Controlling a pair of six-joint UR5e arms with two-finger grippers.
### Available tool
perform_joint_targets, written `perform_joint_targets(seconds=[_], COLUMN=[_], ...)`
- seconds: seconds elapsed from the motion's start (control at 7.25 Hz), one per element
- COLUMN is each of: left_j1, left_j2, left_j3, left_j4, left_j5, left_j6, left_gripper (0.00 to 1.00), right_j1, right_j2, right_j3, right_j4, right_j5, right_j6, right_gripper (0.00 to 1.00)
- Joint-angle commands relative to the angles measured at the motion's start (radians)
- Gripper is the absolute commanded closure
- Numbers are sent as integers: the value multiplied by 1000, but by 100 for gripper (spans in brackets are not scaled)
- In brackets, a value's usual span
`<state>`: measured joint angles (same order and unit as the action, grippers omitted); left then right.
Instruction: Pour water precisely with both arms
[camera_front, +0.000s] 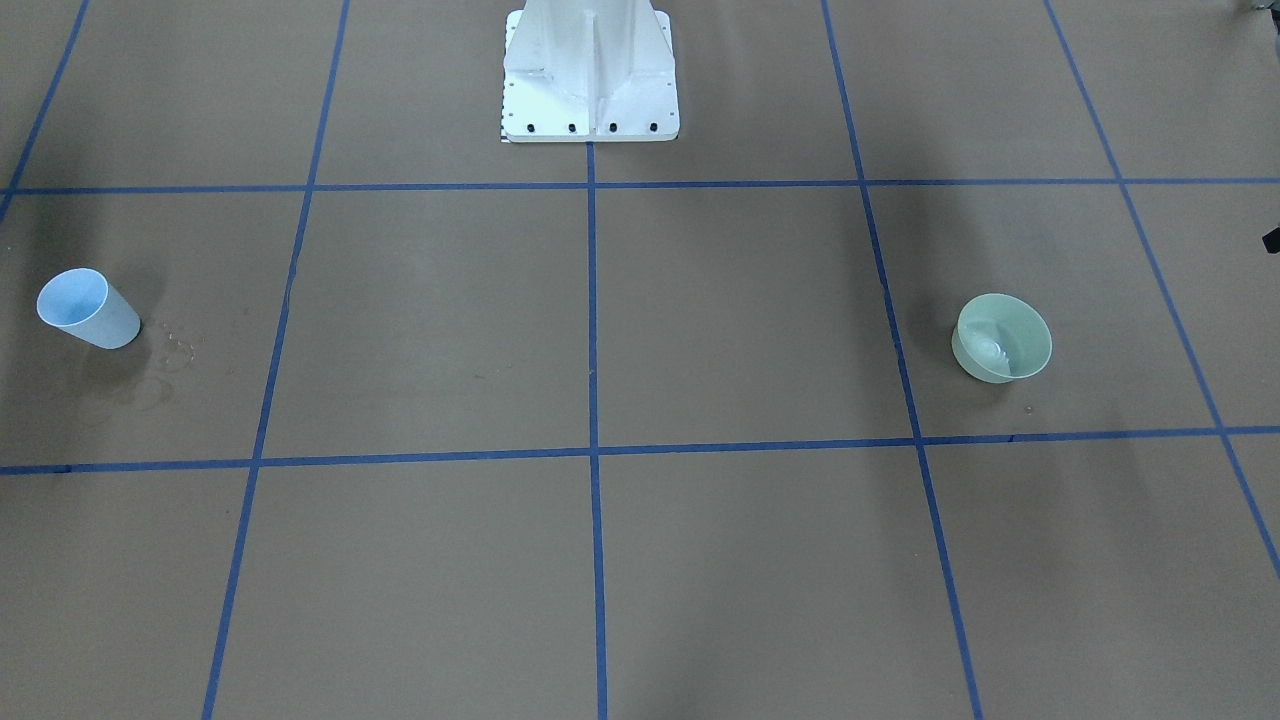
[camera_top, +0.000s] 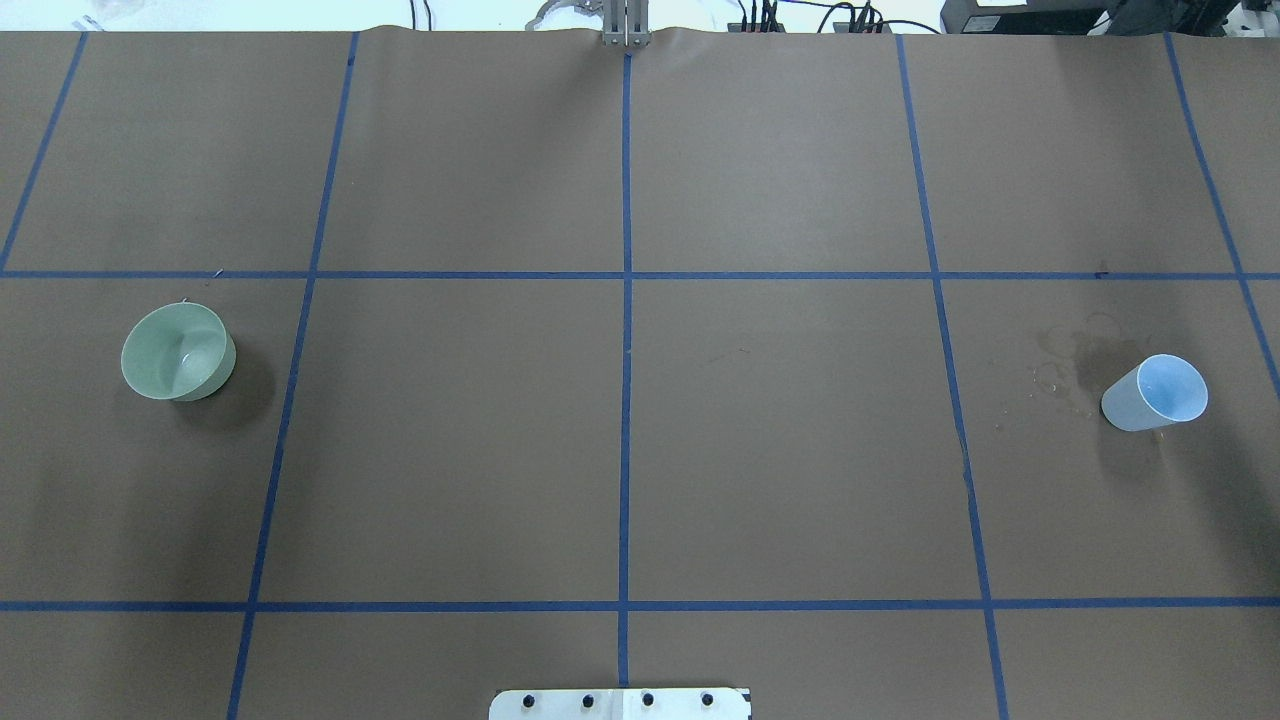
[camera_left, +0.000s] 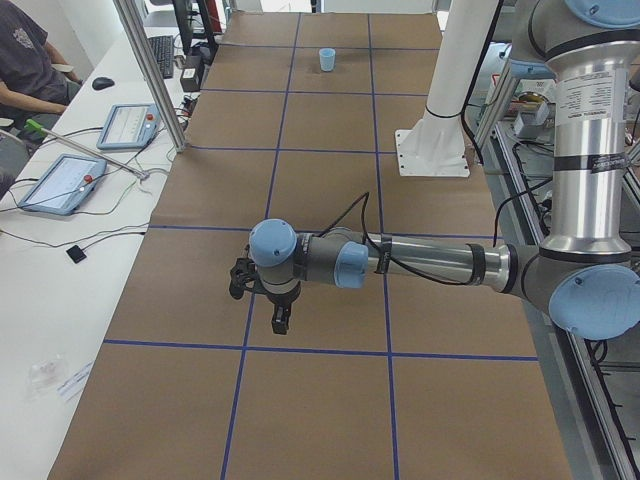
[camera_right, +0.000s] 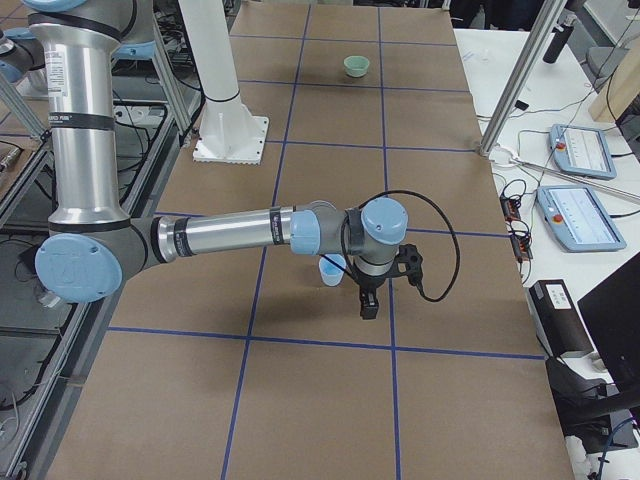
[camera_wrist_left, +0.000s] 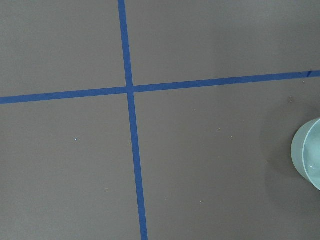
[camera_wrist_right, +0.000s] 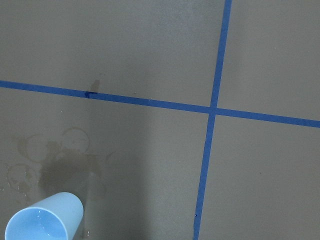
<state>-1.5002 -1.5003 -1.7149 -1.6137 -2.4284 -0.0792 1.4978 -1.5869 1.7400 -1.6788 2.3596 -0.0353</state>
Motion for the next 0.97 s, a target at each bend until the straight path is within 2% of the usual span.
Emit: perform_joint_targets(seconds=[0.0,0.55,0.83], left_j1=[0,0,2], left_j2=[0,12,15], left_j3=[-5,-8,-64], left_j4=[-5,-17,-12], left_j5=[0,0,3], left_j6=[-49,-42,-53], left_gripper=[0,0,0], right_j1=[-1,-4,-2], right_j2=[-22,-22,-22], right_j3=[27,27,26], right_j4=[8,10,13], right_j5=[-2,0,4], right_j6=[0,8,8], right_gripper=[1,1,1])
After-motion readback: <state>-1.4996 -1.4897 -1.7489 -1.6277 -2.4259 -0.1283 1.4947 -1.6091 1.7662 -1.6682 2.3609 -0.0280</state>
